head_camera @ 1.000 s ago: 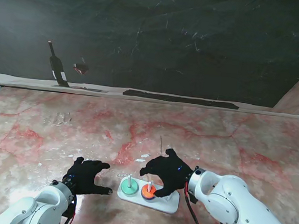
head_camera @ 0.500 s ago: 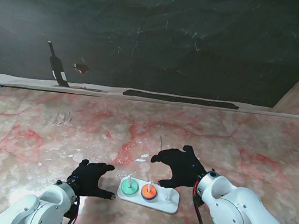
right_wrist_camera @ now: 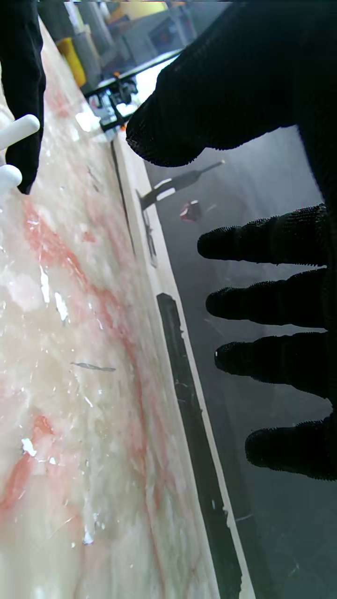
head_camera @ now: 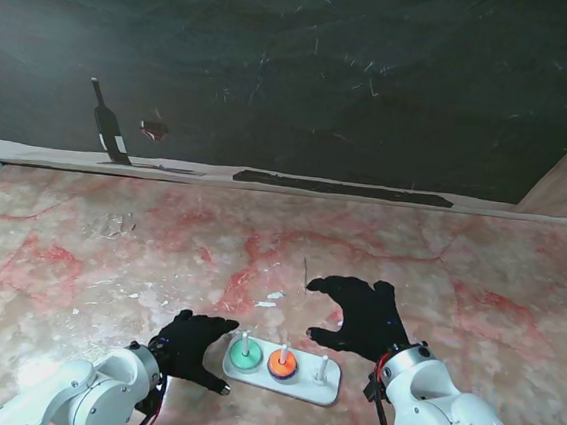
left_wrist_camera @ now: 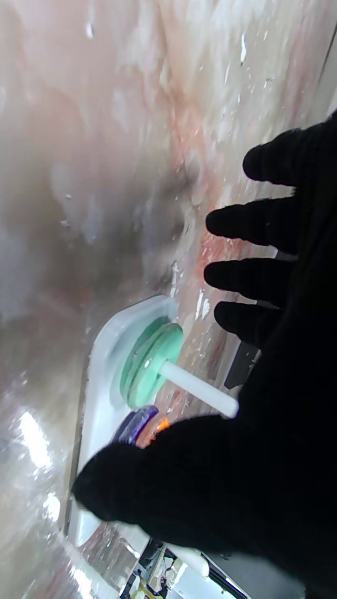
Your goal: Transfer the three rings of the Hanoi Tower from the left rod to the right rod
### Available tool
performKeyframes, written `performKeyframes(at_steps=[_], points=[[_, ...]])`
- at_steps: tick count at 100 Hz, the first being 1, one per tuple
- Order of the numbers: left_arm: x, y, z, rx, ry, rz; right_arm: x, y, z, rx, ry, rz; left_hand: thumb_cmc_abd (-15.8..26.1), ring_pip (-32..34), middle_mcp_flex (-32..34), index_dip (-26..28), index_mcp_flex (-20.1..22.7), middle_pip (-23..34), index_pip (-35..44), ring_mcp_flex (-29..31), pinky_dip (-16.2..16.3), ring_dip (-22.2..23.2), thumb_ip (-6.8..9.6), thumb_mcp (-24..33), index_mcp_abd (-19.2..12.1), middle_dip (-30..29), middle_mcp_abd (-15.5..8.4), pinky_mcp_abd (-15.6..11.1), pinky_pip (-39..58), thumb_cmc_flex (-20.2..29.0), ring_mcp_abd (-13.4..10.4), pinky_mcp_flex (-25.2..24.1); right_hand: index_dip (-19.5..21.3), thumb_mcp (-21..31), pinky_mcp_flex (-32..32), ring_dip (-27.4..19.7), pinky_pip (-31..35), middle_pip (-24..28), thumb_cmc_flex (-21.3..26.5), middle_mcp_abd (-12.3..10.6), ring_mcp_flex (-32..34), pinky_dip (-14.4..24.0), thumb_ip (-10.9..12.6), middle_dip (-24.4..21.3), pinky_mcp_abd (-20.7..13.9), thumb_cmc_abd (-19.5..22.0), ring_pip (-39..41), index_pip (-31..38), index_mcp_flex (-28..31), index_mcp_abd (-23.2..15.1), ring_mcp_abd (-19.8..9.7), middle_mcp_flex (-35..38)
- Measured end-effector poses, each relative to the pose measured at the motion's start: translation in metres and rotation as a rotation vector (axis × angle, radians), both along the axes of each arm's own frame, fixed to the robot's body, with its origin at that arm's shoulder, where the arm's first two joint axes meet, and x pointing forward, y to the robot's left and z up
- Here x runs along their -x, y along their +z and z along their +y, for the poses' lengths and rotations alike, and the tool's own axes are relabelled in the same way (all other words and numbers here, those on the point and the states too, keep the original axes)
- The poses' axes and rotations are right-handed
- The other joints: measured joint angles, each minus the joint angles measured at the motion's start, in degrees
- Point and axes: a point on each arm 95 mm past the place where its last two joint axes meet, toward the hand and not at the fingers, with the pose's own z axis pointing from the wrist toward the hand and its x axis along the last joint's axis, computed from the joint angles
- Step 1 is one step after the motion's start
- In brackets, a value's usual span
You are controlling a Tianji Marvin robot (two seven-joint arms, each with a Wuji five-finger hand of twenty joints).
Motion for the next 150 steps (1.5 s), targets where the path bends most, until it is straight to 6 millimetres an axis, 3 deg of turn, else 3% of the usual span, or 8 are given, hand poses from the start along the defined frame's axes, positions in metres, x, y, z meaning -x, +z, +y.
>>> performKeyframes(at_steps=[8,29,57,69,86,110,126,150], points=[[-0.002,-0.003,-0.003,0.007,0.010,-0.033,0.004,-0.005,-0.002,-0.013,-0.017,0.012,-1.0,0.0,0.0,0.0,0.0,-0.5,0.0,0.0,-0.4,0.9,-1.13,0.1,0.0,2.3,0.0,-0.4,0.0,0.0,-0.1,0.2,0.0,0.0,-0.3,0.0,-0.1,0.0,0.0,0.0,0.0,0.0,0.0,0.0,0.1,0.0,0.0,0.1,0.0,0.0,0.1,0.0],[-0.008,-0.007,-0.011,0.016,-0.011,-0.031,0.006,-0.014,-0.007,-0.060,-0.042,0.037,-1.5,-0.1,0.0,0.0,0.0,-0.8,0.0,0.0,-0.7,2.0,-1.14,0.2,0.2,3.8,0.0,-0.4,0.0,0.0,-0.2,0.2,-0.6,-0.5,-0.4,0.0,-0.8,0.0,0.0,0.0,0.0,0.2,0.0,0.0,0.1,0.3,0.0,0.8,2.3,0.1,0.1,0.0],[-0.011,-0.010,-0.018,0.030,-0.058,-0.088,0.003,-0.017,-0.015,-0.065,-0.060,0.052,-3.3,2.8,0.1,10.3,0.0,3.8,7.3,0.0,0.2,3.5,-1.14,5.7,-2.9,5.9,-1.6,-0.4,1.1,-0.1,-0.6,0.2,-0.6,-0.5,-0.4,0.0,-1.5,0.0,0.1,0.2,0.0,0.6,0.0,0.0,0.1,0.3,-0.3,0.8,2.3,0.1,0.1,0.0],[-0.014,-0.016,-0.021,0.038,-0.055,-0.129,0.002,-0.018,-0.017,-0.071,-0.067,0.057,-5.6,4.9,0.2,10.4,0.3,7.0,14.1,1.1,2.2,4.6,-1.78,12.5,-4.0,6.3,-1.6,-0.4,1.6,-0.2,-1.0,-0.3,-0.7,-1.1,-0.4,0.0,-2.1,0.0,0.1,0.2,0.0,0.7,0.0,0.0,0.1,0.4,-0.3,0.8,2.3,0.1,0.2,0.0],[-0.019,-0.021,-0.023,0.040,-0.056,-0.137,0.002,-0.018,-0.019,-0.077,-0.072,0.063,-6.3,7.6,4.0,10.4,1.7,10.0,21.5,2.0,4.3,5.5,-1.83,16.8,-5.2,6.5,-3.2,-0.4,2.8,-0.3,-1.1,-0.4,-0.7,-1.1,-0.4,0.0,-2.3,0.0,0.1,0.3,0.0,0.8,0.0,0.0,0.1,0.5,-0.4,0.9,2.5,0.1,0.6,0.0],[-0.022,-0.022,-0.025,0.047,-0.066,-0.147,0.002,-0.019,-0.020,-0.082,-0.076,0.073,-7.5,10.1,9.8,10.1,5.2,12.7,25.3,5.5,6.1,6.3,-2.26,19.2,-7.2,8.0,-3.3,-0.4,3.2,-0.8,-1.3,-0.4,-0.8,-1.2,-0.4,0.0,-2.9,0.0,0.1,0.4,0.0,1.3,0.0,0.0,0.1,1.2,-0.8,0.9,2.5,0.1,0.7,0.0],[-0.021,-0.023,-0.026,0.045,-0.075,-0.148,0.002,-0.019,-0.020,-0.090,-0.078,0.083,-7.5,11.2,13.1,9.7,9.3,14.0,27.1,6.2,6.8,6.8,-2.26,19.8,-11.5,8.9,-4.8,-0.4,3.6,-0.8,-1.3,-0.4,-0.9,-1.2,-0.4,0.0,-3.0,0.0,0.1,0.9,0.0,1.4,0.0,0.0,0.1,1.2,-0.8,1.4,2.5,0.1,0.7,0.0],[-0.022,-0.024,-0.029,0.036,-0.092,-0.140,0.002,-0.020,-0.020,-0.095,-0.077,0.090,-7.5,11.8,13.5,9.7,9.8,14.1,27.4,8.5,7.3,7.4,-2.26,20.4,-13.5,10.2,-5.1,-0.4,3.6,-0.8,-1.3,-0.4,-1.0,-1.2,-0.4,0.0,-3.6,0.0,0.1,0.9,0.0,2.0,0.0,0.0,0.1,1.2,-0.8,1.5,2.5,0.1,0.7,0.0]])
